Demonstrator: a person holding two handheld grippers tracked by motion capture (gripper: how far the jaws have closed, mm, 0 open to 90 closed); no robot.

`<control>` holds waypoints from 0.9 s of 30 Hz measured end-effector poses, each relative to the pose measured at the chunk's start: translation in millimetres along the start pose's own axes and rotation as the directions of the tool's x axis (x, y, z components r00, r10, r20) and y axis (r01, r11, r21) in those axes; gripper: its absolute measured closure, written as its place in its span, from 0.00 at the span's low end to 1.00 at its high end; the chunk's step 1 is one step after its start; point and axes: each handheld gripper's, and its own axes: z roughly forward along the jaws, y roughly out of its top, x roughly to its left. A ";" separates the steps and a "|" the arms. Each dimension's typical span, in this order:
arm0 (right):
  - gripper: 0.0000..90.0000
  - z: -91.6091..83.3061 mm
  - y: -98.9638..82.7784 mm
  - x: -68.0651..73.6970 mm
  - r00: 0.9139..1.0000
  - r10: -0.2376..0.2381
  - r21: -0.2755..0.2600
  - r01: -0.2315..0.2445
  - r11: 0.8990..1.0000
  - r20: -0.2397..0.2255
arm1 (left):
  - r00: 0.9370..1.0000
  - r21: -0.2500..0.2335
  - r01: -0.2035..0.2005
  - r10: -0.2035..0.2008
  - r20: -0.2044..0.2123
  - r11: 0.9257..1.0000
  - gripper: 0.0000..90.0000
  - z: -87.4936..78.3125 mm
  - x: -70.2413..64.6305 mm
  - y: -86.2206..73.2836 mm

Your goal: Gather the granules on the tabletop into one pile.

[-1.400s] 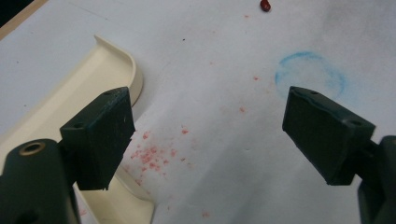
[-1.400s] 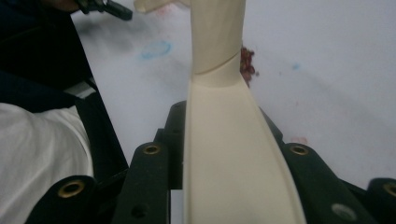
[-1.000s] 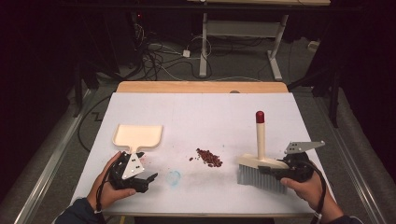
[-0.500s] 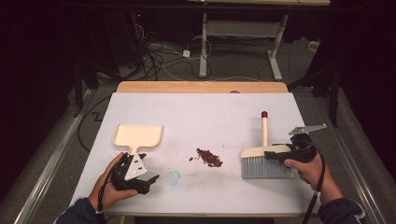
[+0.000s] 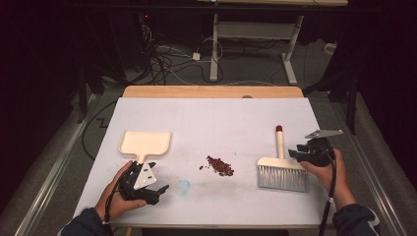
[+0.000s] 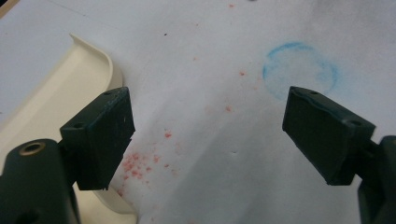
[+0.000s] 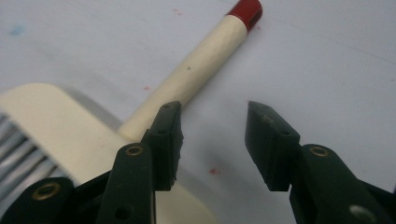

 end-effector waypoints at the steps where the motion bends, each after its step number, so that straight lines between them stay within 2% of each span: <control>1: 0.64 4.9 2.0 1.3 1.000 -0.004 0.009 0.004 1.000 0.014 | 1.000 0.001 0.001 -0.001 0.002 1.000 0.18 0.4 -0.3 0.6; 5: 0.64 22.0 8.3 4.2 0.999 -0.018 0.036 0.017 0.999 0.044 | 1.000 0.002 0.004 -0.004 0.012 1.000 0.18 1.6 -1.4 1.3; 9: 0.62 25.3 9.5 4.5 0.999 -0.019 0.037 0.018 0.999 0.042 | 1.000 0.000 0.013 -0.013 0.011 1.000 0.18 1.1 -0.5 0.8; 11: 0.60 25.2 9.3 4.4 0.999 -0.018 0.035 0.016 0.999 0.042 | 1.000 -0.005 0.005 -0.005 0.002 1.000 0.18 0.4 -0.3 1.4; 14: 0.57 20.6 9.8 4.0 0.999 -0.013 0.004 0.013 1.000 0.049 | 1.000 -0.006 0.009 -0.009 0.004 1.000 0.18 0.4 -0.6 1.9; 15: 0.56 17.3 10.0 4.3 0.998 -0.014 -0.022 0.016 1.000 0.054 | 1.000 -0.009 0.004 -0.004 -0.002 1.000 0.18 0.1 0.3 2.2; 17: 0.48 7.7 10.7 7.3 1.000 -0.005 -0.100 0.008 0.995 0.028 | 1.000 -0.017 0.014 -0.014 -0.008 1.000 0.18 0.0 2.3 2.3; 20: 0.39 -12.1 11.8 21.4 0.998 -0.055 -0.224 0.059 0.973 0.024 | 0.999 -0.036 0.029 -0.030 -0.025 0.999 0.18 -0.5 5.2 2.8; 22: 0.36 -27.0 10.0 34.9 0.996 -0.082 -0.301 0.086 0.950 0.028 | 0.999 -0.041 0.028 -0.030 -0.035 0.999 0.18 -1.5 4.7 3.1; 24: 0.31 -40.6 4.3 50.7 0.993 -0.118 -0.378 0.120 0.918 0.028 | 0.999 -0.039 0.023 -0.024 -0.037 0.999 0.17 -2.3 1.8 2.8; 25: 0.29 -45.0 1.2 57.7 0.991 -0.127 -0.403 0.129 0.906 0.032 | 0.999 -0.037 0.014 -0.015 -0.042 0.999 0.17 -3.1 1.3 2.9; 27: 0.28 -50.3 -7.1 71.2 0.990 -0.138 -0.433 0.134 0.892 0.021 | 0.998 -0.047 0.017 -0.019 -0.054 0.999 0.17 -5.9 0.2 2.4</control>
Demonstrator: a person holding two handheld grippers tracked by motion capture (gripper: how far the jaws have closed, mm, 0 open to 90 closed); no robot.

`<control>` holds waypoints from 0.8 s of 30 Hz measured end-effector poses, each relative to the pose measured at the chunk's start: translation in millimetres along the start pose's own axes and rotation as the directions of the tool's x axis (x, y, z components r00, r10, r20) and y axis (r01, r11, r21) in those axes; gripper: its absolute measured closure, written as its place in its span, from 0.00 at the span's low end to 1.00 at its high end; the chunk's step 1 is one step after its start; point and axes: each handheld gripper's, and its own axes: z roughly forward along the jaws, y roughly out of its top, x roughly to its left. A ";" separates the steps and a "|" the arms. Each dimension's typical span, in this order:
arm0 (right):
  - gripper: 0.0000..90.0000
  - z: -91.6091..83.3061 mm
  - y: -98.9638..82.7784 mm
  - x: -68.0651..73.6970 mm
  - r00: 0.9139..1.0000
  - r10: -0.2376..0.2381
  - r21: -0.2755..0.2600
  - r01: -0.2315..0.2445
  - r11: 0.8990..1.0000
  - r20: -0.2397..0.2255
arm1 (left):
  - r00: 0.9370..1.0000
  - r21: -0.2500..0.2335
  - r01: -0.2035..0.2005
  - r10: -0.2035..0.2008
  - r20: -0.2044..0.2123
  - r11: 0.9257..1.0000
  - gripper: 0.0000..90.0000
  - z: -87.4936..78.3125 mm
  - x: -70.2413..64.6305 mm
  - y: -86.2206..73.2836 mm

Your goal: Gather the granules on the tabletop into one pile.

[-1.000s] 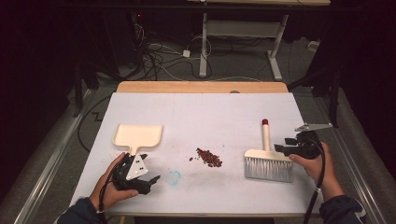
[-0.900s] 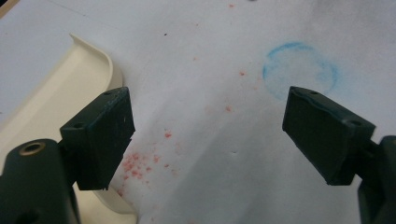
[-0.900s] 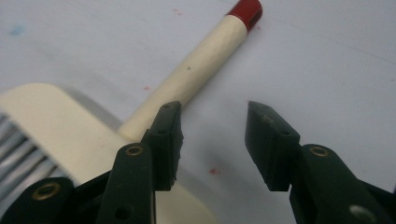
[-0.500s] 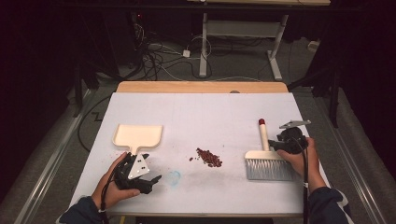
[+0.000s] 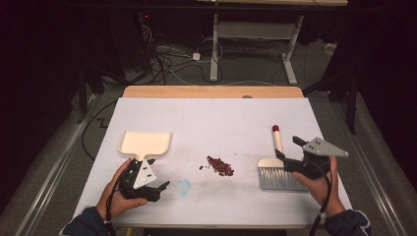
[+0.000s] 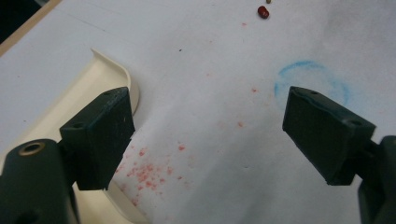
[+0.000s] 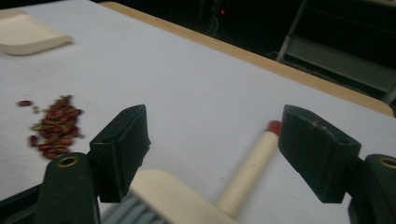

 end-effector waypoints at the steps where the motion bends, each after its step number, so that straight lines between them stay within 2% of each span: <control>1: 0.26 -4.3 -3.2 10.8 0.999 -0.037 -0.013 0.037 0.999 0.002 | 1.000 -0.007 0.006 -0.006 0.000 1.000 0.17 -1.2 0.0 -0.4; 3: 0.25 -12.2 -7.4 27.2 0.995 -0.100 -0.023 0.100 0.995 0.018 | 1.000 -0.015 0.009 -0.009 -0.014 1.000 0.17 -4.2 -0.2 -1.9; 6: 0.24 -22.2 -14.0 41.9 0.993 -0.119 -0.042 0.119 0.992 0.004 | 1.000 -0.037 0.021 -0.021 -0.015 0.999 0.17 -6.9 0.8 -2.8; 9: 0.24 -25.2 -18.2 49.0 0.989 -0.148 -0.030 0.148 0.989 0.005 | 1.000 -0.039 0.022 -0.023 -0.019 0.999 0.17 -7.0 0.9 -2.9; 12: 0.24 -23.7 -18.9 49.7 0.988 -0.156 -0.024 0.156 0.988 0.007 | 1.000 -0.037 0.021 -0.022 -0.021 0.999 0.17 -7.0 1.4 -2.5; 24: 0.24 -22.1 -20.8 41.5 0.992 -0.123 -0.022 0.123 0.992 0.016 | 1.000 -0.028 0.020 -0.021 -0.019 0.999 0.17 -4.4 1.5 -1.3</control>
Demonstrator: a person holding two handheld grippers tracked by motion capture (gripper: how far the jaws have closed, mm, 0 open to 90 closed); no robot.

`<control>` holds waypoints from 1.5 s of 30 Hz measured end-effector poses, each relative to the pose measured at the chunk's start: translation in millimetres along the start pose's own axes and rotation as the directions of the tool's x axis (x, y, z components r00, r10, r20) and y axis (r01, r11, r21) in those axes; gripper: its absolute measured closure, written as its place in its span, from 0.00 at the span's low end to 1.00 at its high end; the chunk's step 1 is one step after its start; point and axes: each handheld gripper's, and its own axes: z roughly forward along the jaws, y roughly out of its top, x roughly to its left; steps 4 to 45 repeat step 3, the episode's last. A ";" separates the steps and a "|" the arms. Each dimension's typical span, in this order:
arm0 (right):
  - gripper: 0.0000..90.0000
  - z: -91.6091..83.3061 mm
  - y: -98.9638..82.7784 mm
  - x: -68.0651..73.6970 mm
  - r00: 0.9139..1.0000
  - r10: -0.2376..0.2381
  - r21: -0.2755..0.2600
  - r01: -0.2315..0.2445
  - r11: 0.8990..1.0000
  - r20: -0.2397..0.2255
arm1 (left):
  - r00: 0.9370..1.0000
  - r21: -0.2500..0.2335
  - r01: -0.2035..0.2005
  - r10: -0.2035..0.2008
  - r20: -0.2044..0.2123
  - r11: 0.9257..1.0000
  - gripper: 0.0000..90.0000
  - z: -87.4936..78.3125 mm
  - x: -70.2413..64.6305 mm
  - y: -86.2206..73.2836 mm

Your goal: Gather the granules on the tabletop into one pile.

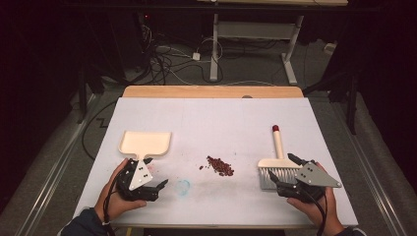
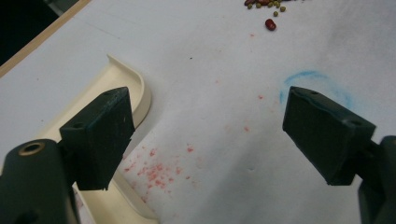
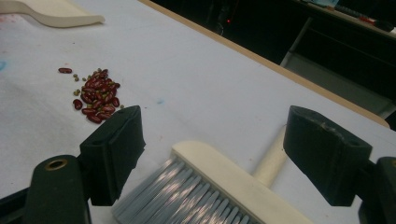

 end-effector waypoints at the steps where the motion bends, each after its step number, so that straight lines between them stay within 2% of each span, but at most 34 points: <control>1: 0.23 0.1 -0.1 -0.6 1.000 0.002 0.002 -0.002 1.000 0.001 | 1.000 0.000 0.001 -0.001 0.000 1.000 0.17 0.3 0.1 0.1; 45: 0.24 0.3 -0.5 -1.0 1.000 0.004 0.000 -0.004 1.000 0.002 | 1.000 0.001 0.000 0.000 0.000 1.000 0.17 0.8 0.3 0.6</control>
